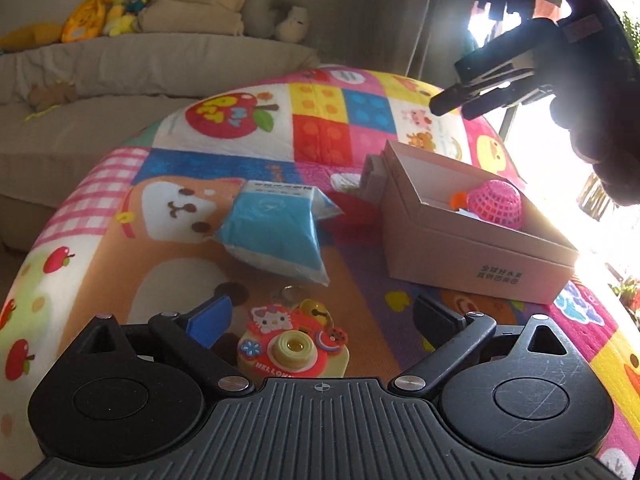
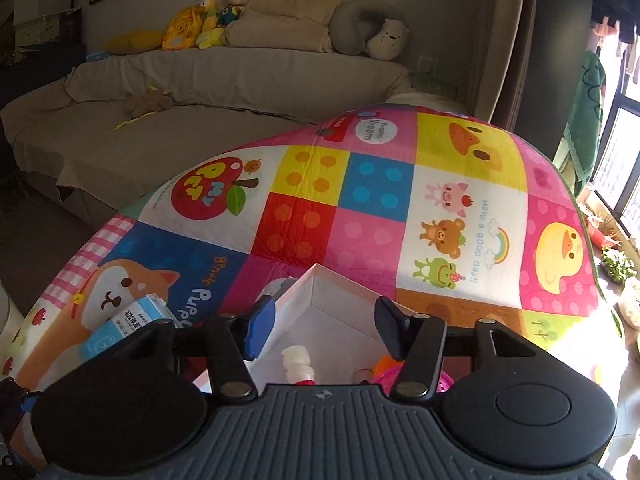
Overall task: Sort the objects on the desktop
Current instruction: 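Carry the pink strainer over the box and release it with the right tool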
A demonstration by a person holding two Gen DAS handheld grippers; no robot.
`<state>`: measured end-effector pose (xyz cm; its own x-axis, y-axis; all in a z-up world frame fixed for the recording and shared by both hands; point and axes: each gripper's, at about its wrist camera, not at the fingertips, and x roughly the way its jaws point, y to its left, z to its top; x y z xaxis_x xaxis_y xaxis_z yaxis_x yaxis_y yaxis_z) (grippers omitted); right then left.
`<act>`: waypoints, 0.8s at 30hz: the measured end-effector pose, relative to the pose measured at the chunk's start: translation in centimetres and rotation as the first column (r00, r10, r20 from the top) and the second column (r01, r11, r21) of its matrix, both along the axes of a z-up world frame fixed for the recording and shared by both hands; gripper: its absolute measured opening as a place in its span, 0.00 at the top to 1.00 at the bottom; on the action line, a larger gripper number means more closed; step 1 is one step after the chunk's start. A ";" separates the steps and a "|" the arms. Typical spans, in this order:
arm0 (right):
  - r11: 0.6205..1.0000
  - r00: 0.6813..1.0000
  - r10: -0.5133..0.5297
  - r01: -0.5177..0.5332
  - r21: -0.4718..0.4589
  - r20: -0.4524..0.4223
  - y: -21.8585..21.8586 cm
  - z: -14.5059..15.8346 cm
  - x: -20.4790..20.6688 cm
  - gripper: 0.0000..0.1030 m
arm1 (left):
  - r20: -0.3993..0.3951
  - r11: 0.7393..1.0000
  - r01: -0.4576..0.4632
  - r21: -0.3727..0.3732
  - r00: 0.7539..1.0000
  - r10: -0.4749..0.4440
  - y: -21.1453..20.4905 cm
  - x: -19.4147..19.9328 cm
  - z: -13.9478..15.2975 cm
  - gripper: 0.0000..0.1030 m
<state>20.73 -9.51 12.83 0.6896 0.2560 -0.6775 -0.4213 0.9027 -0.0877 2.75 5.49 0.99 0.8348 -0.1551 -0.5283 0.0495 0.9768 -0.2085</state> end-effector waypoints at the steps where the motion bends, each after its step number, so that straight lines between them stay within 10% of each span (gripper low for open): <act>1: 1.000 1.000 0.005 -0.005 -0.013 -0.019 1.1 -0.3 1.0 0.58 | 0.002 1.000 0.000 -0.009 1.000 0.000 0.1 0.0 0.0 0.03; 12: 0.920 0.992 -0.102 0.067 -0.385 -0.072 10.1 -8.8 11.4 0.80 | 0.000 0.994 -0.019 -0.107 1.000 0.019 1.7 -0.2 -0.2 0.03; 24: 0.968 0.940 0.018 -0.101 -0.228 -0.340 10.7 -7.6 5.1 0.79 | 0.024 0.995 0.056 -0.085 0.998 -0.054 0.9 -0.5 0.0 0.02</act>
